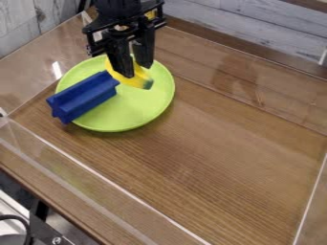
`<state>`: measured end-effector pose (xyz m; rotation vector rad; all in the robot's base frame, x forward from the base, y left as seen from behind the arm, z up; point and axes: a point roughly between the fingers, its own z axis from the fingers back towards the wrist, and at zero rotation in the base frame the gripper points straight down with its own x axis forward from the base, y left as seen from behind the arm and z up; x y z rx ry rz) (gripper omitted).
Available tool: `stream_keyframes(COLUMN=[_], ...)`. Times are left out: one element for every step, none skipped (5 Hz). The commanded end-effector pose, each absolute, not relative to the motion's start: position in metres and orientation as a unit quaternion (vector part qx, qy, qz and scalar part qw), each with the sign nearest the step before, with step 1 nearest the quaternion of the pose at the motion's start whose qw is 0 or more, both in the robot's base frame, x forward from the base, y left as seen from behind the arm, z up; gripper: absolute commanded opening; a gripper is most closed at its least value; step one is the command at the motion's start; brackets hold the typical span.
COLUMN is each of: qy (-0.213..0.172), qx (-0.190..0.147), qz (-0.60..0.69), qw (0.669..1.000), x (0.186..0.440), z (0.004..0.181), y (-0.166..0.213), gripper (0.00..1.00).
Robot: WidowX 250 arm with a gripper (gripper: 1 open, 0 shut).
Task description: Put the banana in the green plate
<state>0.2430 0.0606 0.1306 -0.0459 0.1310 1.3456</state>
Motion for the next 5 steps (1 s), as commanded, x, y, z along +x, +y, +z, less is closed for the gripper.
stream_keyframes(qy=[0.031,0.027,0.023,0.020,0.016], qx=[-0.028,-0.027,-0.026,-0.026,-0.025], qz=[0.618,0.611,0.604,0.596,0.587], qw=[0.785,0.791,0.796,0.803,0.809], x=[0.2514,0.2533,0.2551,0.2570,0.2587], z=[0.1412,0.1391,0.1370,0.1348,0.1322], y=[0.0679,0.0693,0.0704,0.0709,0.0714], gripper=[0.00,0.00,0.00,0.00,0.00])
